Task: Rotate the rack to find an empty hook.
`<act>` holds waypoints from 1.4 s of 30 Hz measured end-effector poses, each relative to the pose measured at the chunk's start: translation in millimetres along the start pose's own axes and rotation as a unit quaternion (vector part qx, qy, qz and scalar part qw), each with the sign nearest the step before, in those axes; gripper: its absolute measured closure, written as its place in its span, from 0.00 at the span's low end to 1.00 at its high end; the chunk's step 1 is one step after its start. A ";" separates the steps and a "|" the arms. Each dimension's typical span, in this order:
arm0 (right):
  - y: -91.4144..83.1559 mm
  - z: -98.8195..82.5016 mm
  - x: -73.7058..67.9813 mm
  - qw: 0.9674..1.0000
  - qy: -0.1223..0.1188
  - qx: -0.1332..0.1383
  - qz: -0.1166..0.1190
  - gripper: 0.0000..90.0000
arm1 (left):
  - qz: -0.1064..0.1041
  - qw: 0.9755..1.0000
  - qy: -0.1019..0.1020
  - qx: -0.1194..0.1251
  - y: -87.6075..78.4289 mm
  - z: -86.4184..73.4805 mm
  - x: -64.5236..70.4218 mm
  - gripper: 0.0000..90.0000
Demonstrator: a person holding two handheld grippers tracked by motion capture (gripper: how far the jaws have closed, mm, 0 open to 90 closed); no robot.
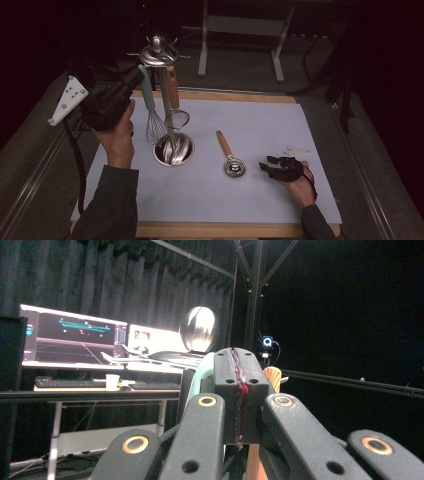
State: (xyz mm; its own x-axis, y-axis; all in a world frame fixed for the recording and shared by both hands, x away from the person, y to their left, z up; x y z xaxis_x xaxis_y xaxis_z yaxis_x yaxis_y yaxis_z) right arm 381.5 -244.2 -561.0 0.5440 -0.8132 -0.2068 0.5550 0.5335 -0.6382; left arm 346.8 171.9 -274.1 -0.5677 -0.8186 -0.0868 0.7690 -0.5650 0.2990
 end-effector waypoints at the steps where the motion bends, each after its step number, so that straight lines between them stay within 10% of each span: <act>1: 0.0 0.0 -0.1 1.000 0.000 0.000 0.000 0.58 | 0.000 1.000 0.001 0.000 0.1 0.0 -0.1 1.00; 42: 0.2 -1.6 3.3 1.000 0.003 -0.001 -0.001 0.58 | 0.076 0.996 -0.021 -0.042 13.1 -4.1 -53.3 1.00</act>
State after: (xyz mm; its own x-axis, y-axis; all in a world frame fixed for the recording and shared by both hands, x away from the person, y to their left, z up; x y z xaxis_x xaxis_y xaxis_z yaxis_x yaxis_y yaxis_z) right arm 382.3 -247.1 -563.0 0.5394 -0.8154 -0.2101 0.5548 0.5319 -0.6397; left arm 388.3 207.8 -269.4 -0.4527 -0.8916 -0.0065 0.8681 -0.4424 0.2254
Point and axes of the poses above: each handheld gripper's, and its own axes: y roughly forward along the jaws, z roughly out of its top, x roughly to its right, the point moved 7 cm from there along y, roughly forward along the jaws, and after that the axes turned 12 degrees about y, right-handed, at the moved point
